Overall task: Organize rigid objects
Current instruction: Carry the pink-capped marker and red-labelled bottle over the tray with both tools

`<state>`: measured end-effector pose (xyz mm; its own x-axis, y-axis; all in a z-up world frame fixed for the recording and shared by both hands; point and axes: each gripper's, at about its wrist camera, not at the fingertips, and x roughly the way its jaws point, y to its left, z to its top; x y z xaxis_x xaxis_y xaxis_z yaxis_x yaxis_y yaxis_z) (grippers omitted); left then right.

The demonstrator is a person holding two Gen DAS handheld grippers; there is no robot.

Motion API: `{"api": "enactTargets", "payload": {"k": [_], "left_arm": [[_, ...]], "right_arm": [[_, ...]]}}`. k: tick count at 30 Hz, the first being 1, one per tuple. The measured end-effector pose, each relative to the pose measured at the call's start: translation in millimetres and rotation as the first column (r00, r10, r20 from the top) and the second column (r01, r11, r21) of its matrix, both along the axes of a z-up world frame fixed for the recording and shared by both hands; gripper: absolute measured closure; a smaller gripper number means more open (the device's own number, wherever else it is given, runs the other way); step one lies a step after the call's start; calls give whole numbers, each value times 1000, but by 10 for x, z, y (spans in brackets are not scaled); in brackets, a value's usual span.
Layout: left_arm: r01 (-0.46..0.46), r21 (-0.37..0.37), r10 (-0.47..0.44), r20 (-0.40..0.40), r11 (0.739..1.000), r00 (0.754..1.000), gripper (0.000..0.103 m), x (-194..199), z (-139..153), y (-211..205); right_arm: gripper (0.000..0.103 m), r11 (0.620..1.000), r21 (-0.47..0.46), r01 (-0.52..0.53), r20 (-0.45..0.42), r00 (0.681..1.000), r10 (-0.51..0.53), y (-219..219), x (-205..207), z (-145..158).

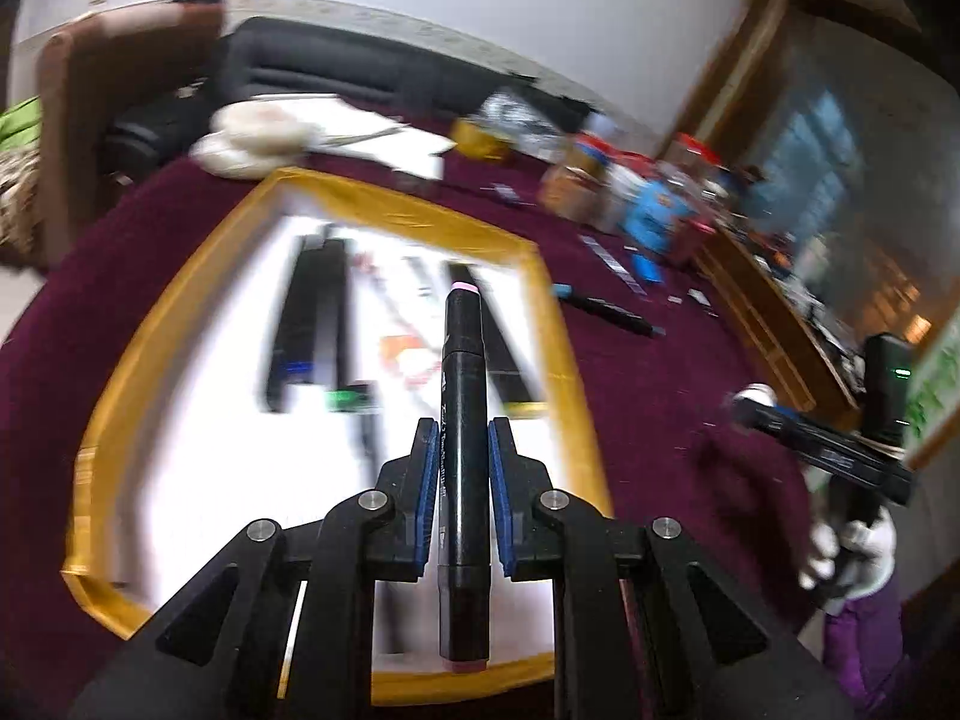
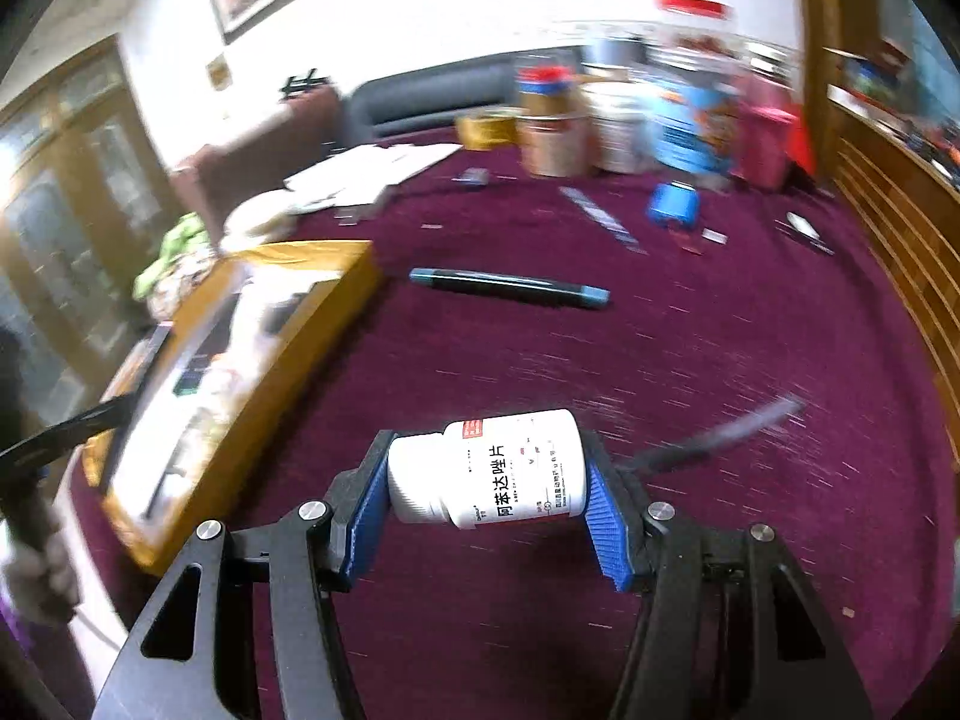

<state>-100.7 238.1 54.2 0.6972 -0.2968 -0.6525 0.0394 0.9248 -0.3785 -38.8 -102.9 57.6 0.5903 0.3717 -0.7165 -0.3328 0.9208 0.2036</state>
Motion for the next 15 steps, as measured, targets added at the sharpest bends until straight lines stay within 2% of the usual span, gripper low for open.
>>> {"api": "enactTargets", "payload": {"k": [6,15], "left_arm": [[-98,-3,97,-36,995,995,89,-23,-195,354],[-135,-11,132,-120,991,984,89,110,-444,576]], "right_arm": [[50,982,8,-190,7,982,190,758,-67,64],[49,912,-75,-404,-23,915,404,1729,-257,-104]]}}
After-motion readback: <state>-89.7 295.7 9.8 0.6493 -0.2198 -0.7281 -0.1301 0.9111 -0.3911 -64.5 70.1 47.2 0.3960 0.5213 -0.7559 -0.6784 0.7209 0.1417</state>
